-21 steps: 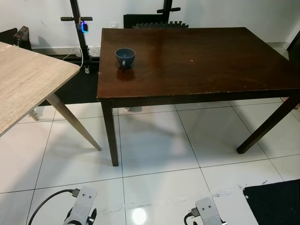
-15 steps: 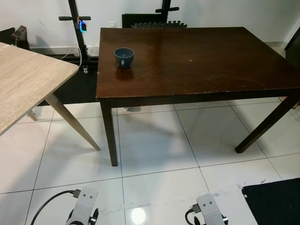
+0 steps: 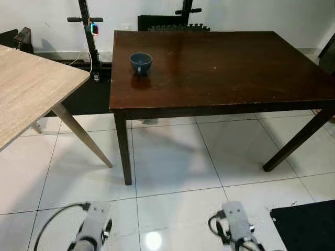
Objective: Setting the table
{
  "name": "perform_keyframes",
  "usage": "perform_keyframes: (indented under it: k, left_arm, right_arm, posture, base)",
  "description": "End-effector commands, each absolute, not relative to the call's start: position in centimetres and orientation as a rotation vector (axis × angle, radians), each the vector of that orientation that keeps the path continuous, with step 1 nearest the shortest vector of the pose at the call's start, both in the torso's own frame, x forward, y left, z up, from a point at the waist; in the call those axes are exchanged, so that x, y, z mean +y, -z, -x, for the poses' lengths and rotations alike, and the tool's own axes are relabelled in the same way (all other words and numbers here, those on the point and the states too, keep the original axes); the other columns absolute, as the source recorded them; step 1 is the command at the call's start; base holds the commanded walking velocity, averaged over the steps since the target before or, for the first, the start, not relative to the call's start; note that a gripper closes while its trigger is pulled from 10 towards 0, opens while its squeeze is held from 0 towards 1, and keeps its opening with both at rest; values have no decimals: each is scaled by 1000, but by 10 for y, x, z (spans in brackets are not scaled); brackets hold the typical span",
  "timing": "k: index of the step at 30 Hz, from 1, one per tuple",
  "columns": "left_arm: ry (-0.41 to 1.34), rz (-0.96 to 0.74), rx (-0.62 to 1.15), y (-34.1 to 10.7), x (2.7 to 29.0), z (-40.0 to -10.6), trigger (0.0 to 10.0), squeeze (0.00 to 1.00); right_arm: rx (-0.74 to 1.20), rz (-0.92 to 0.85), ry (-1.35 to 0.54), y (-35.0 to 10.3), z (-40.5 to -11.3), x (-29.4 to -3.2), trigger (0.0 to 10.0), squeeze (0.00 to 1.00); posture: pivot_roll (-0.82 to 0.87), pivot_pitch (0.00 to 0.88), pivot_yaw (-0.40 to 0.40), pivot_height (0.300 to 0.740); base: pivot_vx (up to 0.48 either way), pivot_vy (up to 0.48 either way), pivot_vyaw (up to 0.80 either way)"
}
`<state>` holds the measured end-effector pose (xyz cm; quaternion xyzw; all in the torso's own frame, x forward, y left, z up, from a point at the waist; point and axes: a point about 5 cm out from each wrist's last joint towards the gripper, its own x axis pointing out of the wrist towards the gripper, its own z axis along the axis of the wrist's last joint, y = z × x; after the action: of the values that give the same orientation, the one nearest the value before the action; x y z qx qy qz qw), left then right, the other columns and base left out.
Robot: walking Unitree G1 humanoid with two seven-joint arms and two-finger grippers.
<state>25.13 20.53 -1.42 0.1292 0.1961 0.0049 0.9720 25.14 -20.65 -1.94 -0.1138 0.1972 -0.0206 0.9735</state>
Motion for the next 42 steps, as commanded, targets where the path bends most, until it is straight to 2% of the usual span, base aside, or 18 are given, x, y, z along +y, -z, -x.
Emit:
perform_keyframes:
  k: [1,9,15,19,27,31,36,42]
  left_arm:
    - [-24,-234,309,-2,207,-262,10000,0]
    - [16,-276,113,-42,198,-283,10000,0]
    - [42,-258,16,-68,183,-291,10000,0]
    - [74,-220,-70,-99,165,-302,10000,0]
    - [66,-218,-101,-112,164,-303,10000,0]
    - [9,-257,-148,-117,173,-294,10000,0]
    - [-11,-223,-129,-122,177,-285,10000,0]
    - [-12,-219,-150,-133,173,-292,10000,0]
  right_arm:
    - [312,189,102,6,-261,-212,10000,0]
    - [114,142,176,-31,-286,-214,10000,0]
    - [-18,123,196,-59,-301,-214,10000,0]
    - [-166,97,205,-95,-314,-211,10000,0]
    - [-212,91,160,-106,-315,-200,10000,0]
    - [-194,80,121,-101,-312,-193,10000,0]
    - [-195,76,74,-106,-312,-184,10000,0]
    - [-202,73,65,-113,-315,-183,10000,0]
  posture:
    - [-3,76,17,740]
    - [5,77,15,740]
    - [7,81,18,740]
    - [6,80,22,740]
    - [6,78,24,740]
    - [9,77,22,740]
    - [25,78,6,740]
    - [32,79,-5,740]
  base:
    - [0,0,0]
    - [0,0,0]
    - [0,0,0]
    - [0,0,0]
    - [0,0,0]
    - [0,0,0]
    - [0,0,0]
    - [0,0,0]
